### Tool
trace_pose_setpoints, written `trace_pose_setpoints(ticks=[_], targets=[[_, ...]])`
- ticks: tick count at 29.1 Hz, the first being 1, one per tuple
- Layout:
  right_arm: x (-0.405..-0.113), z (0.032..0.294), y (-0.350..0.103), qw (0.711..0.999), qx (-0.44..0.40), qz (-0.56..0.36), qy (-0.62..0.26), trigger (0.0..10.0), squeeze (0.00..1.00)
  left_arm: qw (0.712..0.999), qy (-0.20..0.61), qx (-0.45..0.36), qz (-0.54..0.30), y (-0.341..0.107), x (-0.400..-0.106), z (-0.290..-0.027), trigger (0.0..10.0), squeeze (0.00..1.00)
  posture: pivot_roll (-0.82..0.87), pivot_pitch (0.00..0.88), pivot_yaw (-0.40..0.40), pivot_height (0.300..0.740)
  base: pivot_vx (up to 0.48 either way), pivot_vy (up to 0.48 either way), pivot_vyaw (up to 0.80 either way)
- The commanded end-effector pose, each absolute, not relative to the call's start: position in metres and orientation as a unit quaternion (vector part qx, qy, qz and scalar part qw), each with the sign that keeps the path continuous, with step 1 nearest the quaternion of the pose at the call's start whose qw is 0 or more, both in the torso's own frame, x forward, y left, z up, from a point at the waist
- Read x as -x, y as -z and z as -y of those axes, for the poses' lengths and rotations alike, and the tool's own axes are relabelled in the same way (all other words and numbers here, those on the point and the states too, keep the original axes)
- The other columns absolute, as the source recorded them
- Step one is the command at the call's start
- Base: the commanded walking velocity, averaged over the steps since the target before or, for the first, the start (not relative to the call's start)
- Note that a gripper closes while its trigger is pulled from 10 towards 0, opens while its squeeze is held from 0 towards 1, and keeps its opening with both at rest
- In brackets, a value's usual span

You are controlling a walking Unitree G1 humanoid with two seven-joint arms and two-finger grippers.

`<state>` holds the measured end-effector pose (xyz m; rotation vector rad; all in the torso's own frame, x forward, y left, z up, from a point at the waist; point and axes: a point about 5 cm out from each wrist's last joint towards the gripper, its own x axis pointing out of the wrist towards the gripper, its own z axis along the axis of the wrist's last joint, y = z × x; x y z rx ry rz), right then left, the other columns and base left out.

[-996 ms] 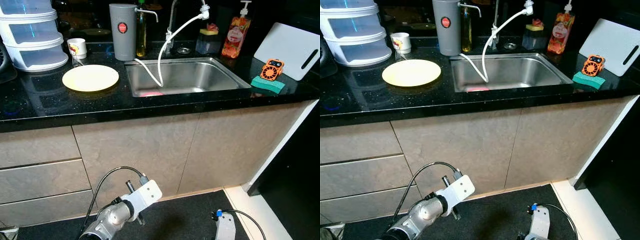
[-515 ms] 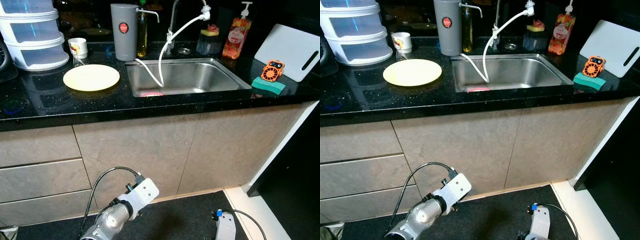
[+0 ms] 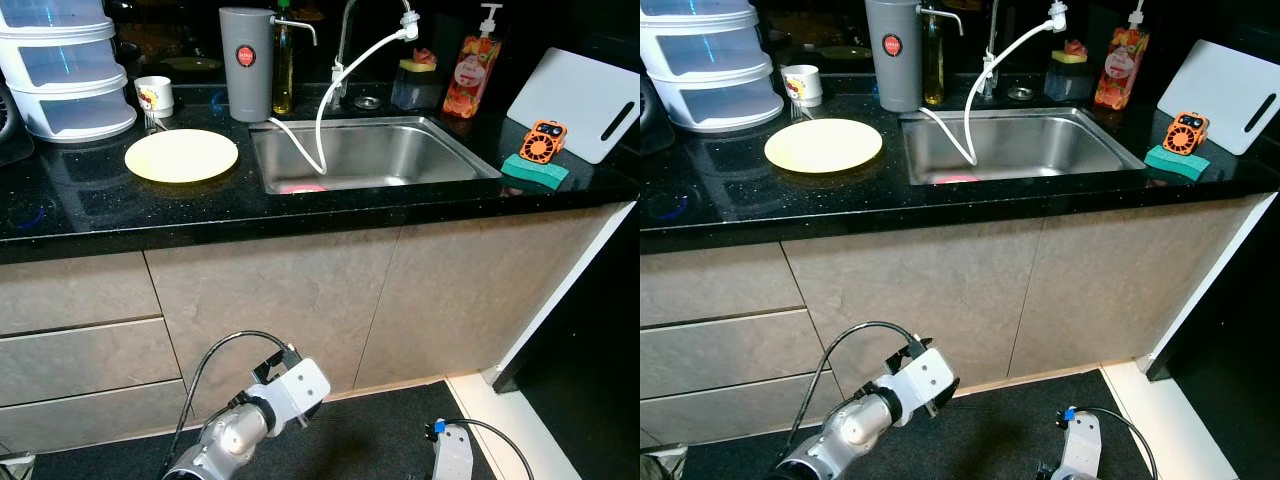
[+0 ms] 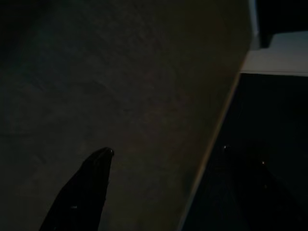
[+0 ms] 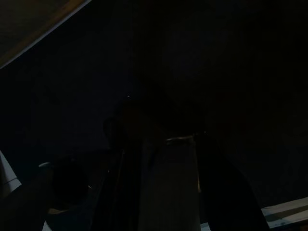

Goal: Kitchen organization

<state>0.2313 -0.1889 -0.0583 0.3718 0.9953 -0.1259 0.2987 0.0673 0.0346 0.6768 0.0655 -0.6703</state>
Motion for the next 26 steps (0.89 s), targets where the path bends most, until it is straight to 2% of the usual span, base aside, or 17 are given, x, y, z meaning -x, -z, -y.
trace_pose_setpoints(ticks=[1,2,3,4,6,7,8,9,11,20,26], targets=[[-0.227,0.193,0.061,0.859,-0.168,-0.481,0.061,10.0,0.00,0.882,0.321,-0.341,-0.047,-0.029,-0.296,-0.066,10.0,0.95,0.02,0.063,-0.046,0.740,0.000,0.000,0.00],[-0.227,0.193,0.061,0.859,-0.168,-0.481,0.061,10.0,0.00,0.882,0.321,-0.341,-0.047,-0.029,-0.296,-0.066,10.0,0.95,0.02,0.063,-0.046,0.740,0.000,0.000,0.00],[-0.227,0.193,0.061,0.859,-0.168,-0.480,0.060,10.0,0.00,0.885,0.320,-0.336,-0.039,-0.030,-0.295,-0.070,10.0,0.77,0.02,0.068,-0.049,0.740,0.000,0.000,0.00],[-0.227,0.193,0.060,0.860,-0.167,-0.479,0.058,10.0,0.00,0.894,0.346,-0.282,-0.030,-0.033,-0.291,-0.076,10.0,0.75,0.02,0.074,-0.058,0.740,0.000,0.000,0.00],[-0.227,0.193,0.060,0.860,-0.164,-0.480,0.055,10.0,0.00,0.899,0.367,-0.238,-0.038,-0.032,-0.287,-0.080,10.0,0.75,0.02,0.074,-0.058,0.740,0.000,0.000,0.00],[-0.227,0.193,0.060,0.860,-0.163,-0.480,0.055,10.0,0.00,0.900,0.366,-0.232,-0.041,-0.032,-0.286,-0.082,10.0,0.69,0.02,0.074,-0.058,0.740,0.000,0.000,0.00],[-0.227,0.193,0.060,0.860,-0.163,-0.480,0.056,10.0,0.00,0.902,0.364,-0.230,-0.041,-0.032,-0.286,-0.083,10.0,0.69,0.02,0.074,-0.058,0.740,0.000,0.000,0.00],[-0.227,0.193,0.060,0.860,-0.166,-0.480,0.058,10.0,0.00,0.897,0.380,-0.221,-0.035,-0.035,-0.287,-0.079,10.0,0.00,0.02,0.077,-0.051,0.740,0.000,0.000,0.00],[-0.227,0.193,0.060,0.860,-0.167,-0.480,0.059,10.0,0.00,0.893,0.394,-0.217,-0.033,-0.037,-0.287,-0.074,10.0,0.00,0.02,0.077,-0.051,0.740,0.000,0.000,0.00],[-0.227,0.194,0.060,0.858,-0.164,-0.482,0.062,10.0,0.00,0.855,0.421,-0.299,-0.042,-0.032,-0.288,-0.058,10.0,0.00,0.02,0.070,-0.050,0.740,0.000,0.000,0.00],[-0.227,0.196,0.060,0.859,-0.160,-0.483,0.059,10.0,0.00,0.849,0.385,-0.361,-0.027,-0.030,-0.290,-0.056,10.0,0.00,0.02,0.070,-0.060,0.740,0.000,0.000,0.00]])
